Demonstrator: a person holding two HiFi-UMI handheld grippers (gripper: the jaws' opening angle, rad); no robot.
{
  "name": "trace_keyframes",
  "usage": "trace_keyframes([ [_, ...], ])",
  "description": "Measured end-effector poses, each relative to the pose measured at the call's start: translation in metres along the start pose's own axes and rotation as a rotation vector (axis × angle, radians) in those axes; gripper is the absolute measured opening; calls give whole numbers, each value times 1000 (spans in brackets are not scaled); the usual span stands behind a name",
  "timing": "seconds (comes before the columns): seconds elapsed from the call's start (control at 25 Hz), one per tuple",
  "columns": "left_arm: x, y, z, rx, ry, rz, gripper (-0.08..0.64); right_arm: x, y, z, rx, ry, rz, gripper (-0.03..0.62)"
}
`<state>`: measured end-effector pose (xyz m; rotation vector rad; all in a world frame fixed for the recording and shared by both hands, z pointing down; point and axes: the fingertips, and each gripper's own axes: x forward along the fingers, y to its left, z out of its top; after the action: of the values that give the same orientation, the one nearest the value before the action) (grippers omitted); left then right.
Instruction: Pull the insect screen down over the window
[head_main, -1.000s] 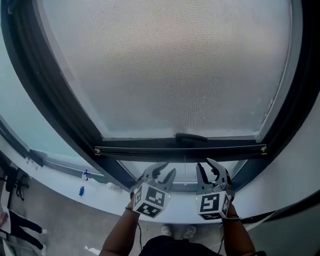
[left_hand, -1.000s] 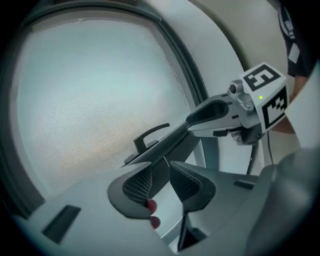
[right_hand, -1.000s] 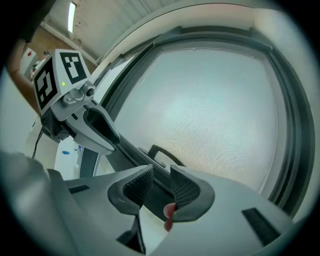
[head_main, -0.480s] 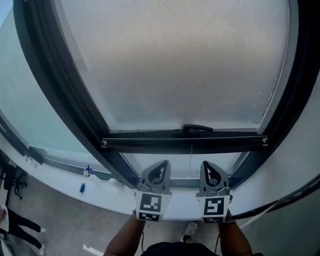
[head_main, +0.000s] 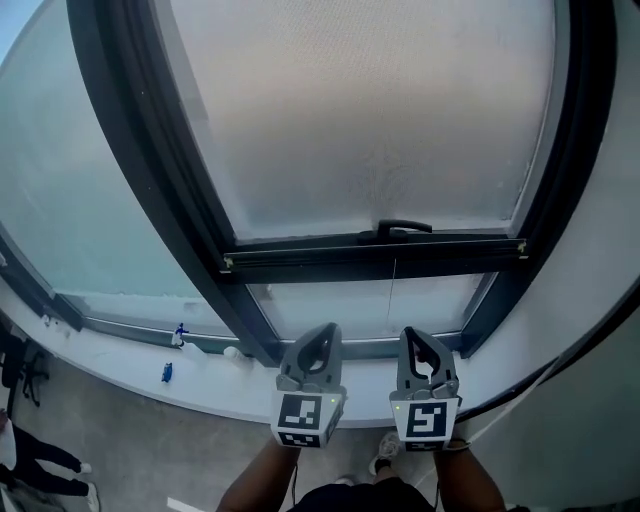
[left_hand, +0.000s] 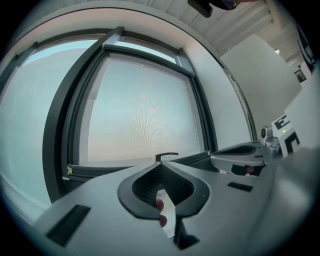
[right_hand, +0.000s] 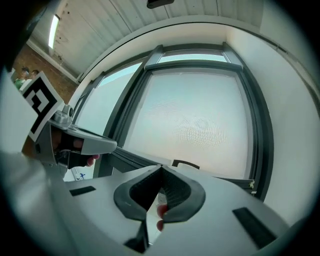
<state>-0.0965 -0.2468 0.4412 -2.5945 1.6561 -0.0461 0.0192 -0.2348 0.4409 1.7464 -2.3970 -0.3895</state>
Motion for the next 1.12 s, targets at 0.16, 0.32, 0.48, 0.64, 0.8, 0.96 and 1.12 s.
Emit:
trace_keyframes([
  [0.16, -30, -9, -4, -12, -11, 7, 3, -30, 15, -4, -3, 24, -11, 5],
  [0.32, -58, -20, -10, -13, -2, -10, 3, -61, 24, -6, 13, 35, -41, 5],
  [0.48, -78, -30, -8, -13, -6, -15, 3, -86, 28, 0, 17, 32, -60, 5],
  [0.64, -96, -43, -2, -5, -12, -10, 3, -110, 26, 7, 32, 12, -69, 5],
  [0.8, -107, -53, 5, -9, -14, 23, 3, -127, 18, 13, 72, 9, -70, 5],
  [0.96, -124, -66, 2, -26, 3, 71, 3, -151, 8, 8, 99, 23, -68, 5],
  [1.12, -147, -86, 10, -12, -23, 142, 3, -182, -7, 3, 114, 20, -60, 5],
])
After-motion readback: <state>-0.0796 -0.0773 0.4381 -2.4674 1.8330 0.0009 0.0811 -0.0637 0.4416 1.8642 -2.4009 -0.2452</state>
